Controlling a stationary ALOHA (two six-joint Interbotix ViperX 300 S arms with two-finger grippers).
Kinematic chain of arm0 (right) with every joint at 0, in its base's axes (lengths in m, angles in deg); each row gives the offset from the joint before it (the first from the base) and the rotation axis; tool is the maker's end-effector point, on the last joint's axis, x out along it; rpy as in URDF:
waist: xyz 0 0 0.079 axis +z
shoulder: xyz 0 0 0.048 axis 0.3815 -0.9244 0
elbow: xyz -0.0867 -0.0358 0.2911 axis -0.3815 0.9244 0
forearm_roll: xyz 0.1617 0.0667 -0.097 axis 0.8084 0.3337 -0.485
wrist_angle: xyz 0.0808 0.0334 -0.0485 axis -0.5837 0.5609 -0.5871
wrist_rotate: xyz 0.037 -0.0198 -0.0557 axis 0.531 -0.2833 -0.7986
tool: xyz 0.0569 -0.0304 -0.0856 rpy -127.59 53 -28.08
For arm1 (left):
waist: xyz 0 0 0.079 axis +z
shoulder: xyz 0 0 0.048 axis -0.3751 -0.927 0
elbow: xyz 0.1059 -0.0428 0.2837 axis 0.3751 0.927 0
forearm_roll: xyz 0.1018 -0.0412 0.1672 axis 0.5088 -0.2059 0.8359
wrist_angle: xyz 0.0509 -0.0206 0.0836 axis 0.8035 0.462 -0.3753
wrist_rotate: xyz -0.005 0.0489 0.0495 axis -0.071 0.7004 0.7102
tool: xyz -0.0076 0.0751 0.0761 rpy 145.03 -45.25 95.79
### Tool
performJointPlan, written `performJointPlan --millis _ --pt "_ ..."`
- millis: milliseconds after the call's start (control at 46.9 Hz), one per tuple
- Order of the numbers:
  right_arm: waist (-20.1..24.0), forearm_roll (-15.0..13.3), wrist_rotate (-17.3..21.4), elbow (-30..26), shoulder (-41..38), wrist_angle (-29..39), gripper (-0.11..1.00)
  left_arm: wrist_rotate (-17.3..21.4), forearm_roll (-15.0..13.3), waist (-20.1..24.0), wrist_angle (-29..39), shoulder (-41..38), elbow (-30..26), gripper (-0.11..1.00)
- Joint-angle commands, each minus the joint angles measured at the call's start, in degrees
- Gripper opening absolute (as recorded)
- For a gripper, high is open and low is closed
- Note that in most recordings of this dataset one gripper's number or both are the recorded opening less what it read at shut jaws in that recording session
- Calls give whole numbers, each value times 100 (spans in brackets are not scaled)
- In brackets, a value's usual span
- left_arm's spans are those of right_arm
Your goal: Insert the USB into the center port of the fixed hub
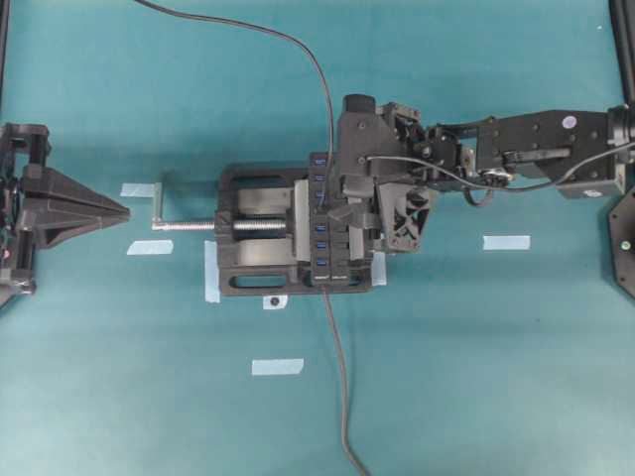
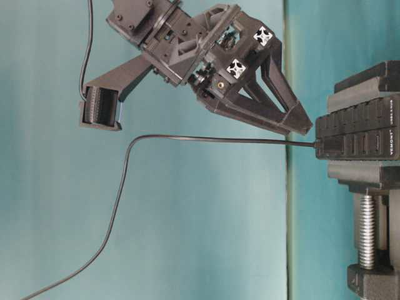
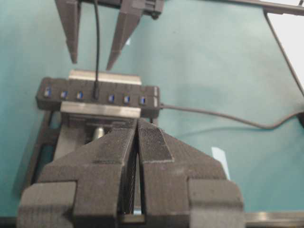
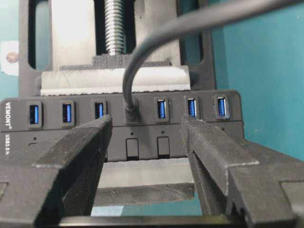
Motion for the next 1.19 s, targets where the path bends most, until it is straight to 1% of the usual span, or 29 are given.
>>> performJointPlan --millis 0,1172 --pt "18 -9 18 -44 176 -18 71 -9 9 9 -53 -26 -79 2" --pt "53 9 18 290 589 -18 71 -9 9 9 -53 -26 -53 2"
